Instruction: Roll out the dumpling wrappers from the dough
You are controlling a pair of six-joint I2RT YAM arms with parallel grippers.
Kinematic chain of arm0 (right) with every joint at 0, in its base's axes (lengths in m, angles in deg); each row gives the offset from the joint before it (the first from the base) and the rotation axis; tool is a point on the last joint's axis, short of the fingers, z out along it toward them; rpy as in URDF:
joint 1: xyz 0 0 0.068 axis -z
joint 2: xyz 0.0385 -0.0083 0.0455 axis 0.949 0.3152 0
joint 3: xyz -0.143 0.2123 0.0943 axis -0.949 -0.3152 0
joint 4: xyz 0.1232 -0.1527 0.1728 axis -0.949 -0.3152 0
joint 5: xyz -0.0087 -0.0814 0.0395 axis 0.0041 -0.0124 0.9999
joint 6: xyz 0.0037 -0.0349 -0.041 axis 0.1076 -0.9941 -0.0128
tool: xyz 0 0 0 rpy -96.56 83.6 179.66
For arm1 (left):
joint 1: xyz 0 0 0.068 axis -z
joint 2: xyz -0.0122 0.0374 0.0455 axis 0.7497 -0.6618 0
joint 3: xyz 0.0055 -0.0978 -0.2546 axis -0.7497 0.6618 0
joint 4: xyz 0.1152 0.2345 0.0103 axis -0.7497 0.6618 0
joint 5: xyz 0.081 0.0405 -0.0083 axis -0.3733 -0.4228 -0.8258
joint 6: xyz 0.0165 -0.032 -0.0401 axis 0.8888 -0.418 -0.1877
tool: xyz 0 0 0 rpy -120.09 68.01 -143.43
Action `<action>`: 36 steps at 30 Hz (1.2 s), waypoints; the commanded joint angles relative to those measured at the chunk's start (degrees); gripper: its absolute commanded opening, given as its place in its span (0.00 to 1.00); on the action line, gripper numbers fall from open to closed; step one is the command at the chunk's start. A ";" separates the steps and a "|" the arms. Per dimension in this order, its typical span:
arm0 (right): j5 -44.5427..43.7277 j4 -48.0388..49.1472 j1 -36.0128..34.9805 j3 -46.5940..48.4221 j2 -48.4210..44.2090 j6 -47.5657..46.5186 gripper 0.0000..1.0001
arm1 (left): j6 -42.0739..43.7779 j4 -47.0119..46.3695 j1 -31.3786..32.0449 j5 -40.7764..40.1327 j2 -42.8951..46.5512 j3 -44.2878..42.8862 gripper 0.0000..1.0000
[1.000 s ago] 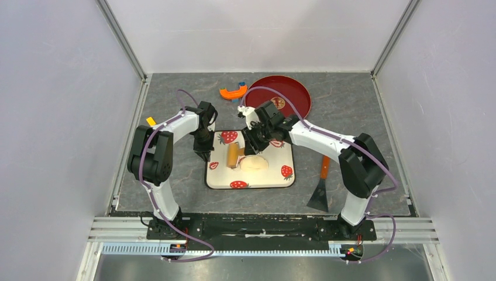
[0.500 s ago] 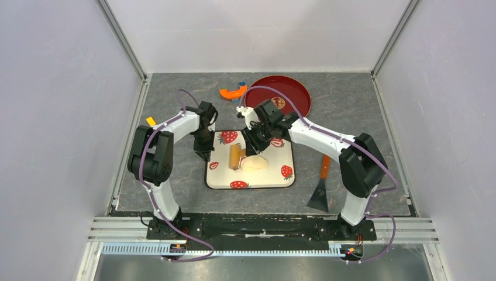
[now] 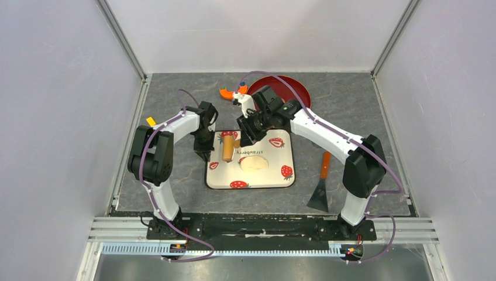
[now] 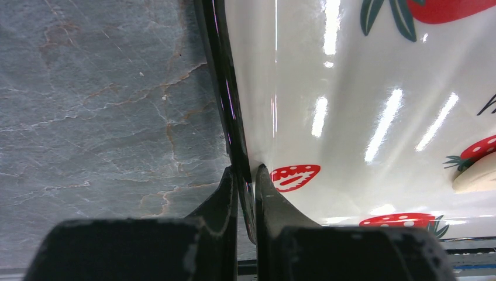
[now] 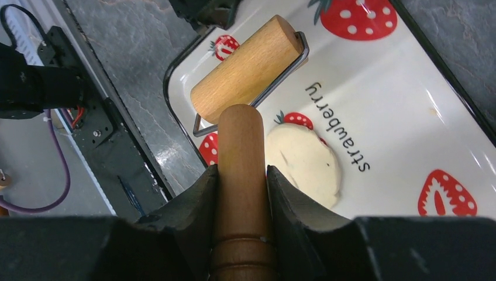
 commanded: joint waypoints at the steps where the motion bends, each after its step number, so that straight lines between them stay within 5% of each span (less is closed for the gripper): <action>1: -4.04 -3.07 0.91 -1.92 -2.71 -0.92 0.00 | 0.64 -3.46 2.71 2.17 -3.96 1.88 0.02; 36: -13.93 -0.87 1.26 -20.73 4.57 -5.55 0.00 | 0.29 -3.41 2.86 2.17 -3.20 2.23 0.02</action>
